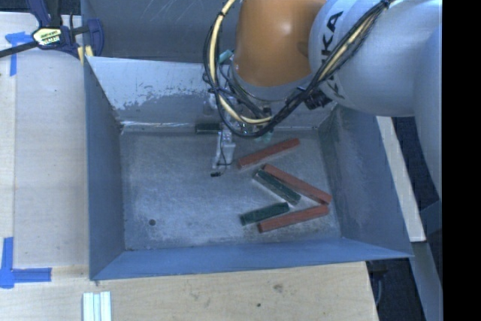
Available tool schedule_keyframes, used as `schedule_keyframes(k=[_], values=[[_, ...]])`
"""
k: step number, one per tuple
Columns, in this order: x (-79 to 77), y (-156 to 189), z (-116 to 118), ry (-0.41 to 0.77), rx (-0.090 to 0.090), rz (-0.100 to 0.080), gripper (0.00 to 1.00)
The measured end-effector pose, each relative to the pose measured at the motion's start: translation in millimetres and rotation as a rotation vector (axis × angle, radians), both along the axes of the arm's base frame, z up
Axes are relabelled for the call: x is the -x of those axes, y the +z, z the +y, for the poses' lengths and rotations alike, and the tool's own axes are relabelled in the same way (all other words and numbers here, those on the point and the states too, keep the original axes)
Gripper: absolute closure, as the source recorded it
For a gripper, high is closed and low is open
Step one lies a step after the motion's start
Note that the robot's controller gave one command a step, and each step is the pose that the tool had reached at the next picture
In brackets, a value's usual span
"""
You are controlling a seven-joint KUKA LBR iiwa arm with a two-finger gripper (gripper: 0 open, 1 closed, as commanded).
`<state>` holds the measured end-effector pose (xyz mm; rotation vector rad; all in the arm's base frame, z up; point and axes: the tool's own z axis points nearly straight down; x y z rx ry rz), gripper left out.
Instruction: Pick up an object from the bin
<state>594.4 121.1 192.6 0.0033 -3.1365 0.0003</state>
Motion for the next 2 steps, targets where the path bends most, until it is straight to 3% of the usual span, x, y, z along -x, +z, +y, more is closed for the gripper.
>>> schedule_keyframes(k=[1, 2], values=[[-1.7, 5.1, -0.4, -0.002, -0.001, -0.008, 0.00], [-6.7, -34.5, -15.9, -0.010, -0.003, -0.017, 0.00]])
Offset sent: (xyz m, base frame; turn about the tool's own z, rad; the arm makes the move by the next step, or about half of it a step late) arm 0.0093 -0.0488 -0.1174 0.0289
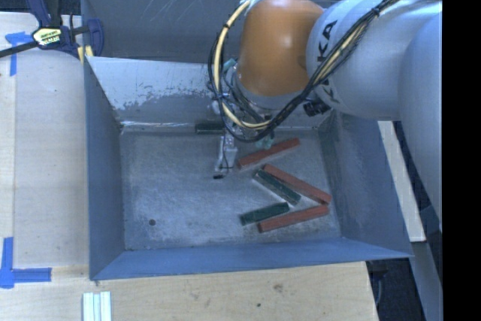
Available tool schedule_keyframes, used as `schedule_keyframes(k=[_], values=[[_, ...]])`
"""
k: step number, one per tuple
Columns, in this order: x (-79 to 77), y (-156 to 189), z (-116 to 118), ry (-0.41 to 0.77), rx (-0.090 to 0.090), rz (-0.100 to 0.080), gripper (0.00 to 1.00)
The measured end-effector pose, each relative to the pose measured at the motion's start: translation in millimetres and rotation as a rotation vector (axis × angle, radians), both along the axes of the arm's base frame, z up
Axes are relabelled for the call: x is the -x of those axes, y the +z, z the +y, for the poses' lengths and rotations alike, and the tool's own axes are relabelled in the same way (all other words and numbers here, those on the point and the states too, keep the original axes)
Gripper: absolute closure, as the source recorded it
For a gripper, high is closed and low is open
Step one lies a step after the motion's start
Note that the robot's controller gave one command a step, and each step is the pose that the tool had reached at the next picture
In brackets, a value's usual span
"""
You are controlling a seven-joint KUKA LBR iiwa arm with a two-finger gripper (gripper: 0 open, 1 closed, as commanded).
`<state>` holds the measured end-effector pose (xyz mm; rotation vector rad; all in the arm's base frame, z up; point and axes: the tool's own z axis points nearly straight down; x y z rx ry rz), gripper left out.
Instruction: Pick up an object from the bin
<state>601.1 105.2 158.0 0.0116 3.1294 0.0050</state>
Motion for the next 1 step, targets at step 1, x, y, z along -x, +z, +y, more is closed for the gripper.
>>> schedule_keyframes(k=[1], values=[[9.6, -22.3, -116.5, 0.088, 0.004, 0.011, 1.00]])
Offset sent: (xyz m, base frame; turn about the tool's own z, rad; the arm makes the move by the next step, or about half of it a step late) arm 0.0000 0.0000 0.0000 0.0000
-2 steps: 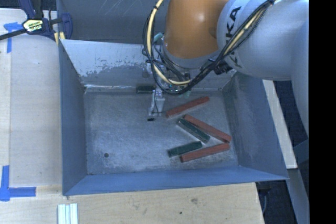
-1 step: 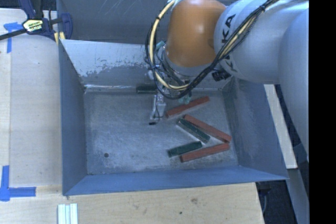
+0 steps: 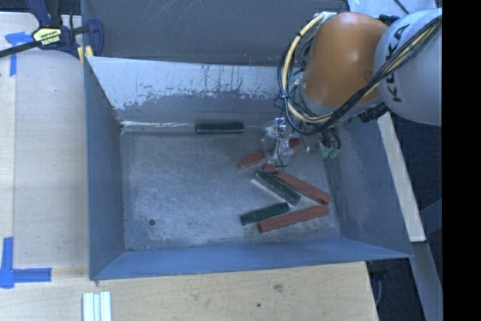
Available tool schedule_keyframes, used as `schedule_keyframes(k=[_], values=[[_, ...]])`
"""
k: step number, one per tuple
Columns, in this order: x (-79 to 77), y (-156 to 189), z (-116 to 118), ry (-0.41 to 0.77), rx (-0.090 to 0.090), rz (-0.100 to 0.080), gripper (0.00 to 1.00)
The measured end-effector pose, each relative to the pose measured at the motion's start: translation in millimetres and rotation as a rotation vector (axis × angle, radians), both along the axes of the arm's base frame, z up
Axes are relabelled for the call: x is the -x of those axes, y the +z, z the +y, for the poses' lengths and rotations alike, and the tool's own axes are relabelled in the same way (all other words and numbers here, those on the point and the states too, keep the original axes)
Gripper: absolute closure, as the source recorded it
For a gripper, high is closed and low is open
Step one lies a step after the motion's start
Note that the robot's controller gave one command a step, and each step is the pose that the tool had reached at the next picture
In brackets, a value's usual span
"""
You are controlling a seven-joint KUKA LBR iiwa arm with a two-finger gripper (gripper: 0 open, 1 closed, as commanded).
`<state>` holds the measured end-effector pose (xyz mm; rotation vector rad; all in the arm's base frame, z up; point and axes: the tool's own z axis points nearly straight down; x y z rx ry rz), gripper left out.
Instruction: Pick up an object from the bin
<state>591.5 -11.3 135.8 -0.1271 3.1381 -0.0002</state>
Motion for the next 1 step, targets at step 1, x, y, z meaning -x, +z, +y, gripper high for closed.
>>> schedule_keyframes(k=[1], values=[[0.0, 0.0, 0.1, -0.001, 0.000, 0.000, 0.00]])
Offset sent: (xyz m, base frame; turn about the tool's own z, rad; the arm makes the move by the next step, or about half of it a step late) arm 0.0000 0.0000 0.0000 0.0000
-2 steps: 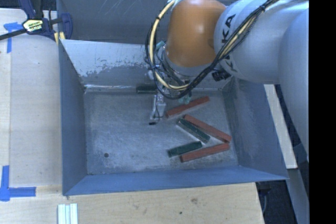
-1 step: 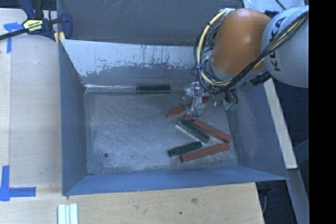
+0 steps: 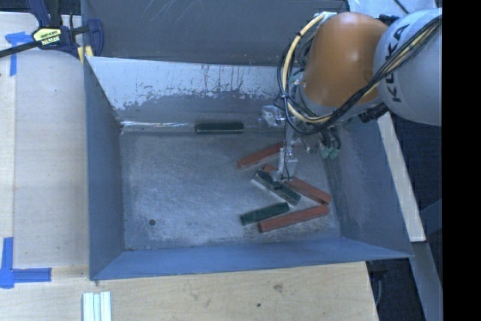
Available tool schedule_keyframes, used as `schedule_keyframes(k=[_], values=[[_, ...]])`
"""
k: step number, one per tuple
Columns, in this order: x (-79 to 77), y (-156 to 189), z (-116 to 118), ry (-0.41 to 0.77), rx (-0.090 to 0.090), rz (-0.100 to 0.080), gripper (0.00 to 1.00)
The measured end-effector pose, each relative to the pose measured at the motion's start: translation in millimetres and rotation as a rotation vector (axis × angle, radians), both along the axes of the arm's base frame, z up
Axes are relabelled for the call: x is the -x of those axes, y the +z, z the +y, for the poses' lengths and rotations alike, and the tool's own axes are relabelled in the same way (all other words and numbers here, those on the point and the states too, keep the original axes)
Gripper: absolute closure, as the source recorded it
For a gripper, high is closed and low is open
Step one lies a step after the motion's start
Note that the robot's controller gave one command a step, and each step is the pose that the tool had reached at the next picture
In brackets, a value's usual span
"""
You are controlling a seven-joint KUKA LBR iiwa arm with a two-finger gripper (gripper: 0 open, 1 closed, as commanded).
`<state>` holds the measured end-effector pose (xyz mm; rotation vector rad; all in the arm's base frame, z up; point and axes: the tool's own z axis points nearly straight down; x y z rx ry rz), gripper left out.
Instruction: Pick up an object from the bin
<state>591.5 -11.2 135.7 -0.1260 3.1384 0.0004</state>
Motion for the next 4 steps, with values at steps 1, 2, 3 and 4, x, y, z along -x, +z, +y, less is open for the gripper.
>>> schedule_keyframes(k=[1, 2, 3, 4], values=[[0.0, 0.0, 0.0, 0.000, 0.000, 0.000, 0.00], [20.6, 6.5, -8.1, 0.047, 0.000, -0.001, 0.00], [5.4, -58.5, 1.6, 0.440, 0.001, -0.005, 1.00], [6.5, -62.9, 1.6, 0.438, 0.000, -0.008, 0.00]])
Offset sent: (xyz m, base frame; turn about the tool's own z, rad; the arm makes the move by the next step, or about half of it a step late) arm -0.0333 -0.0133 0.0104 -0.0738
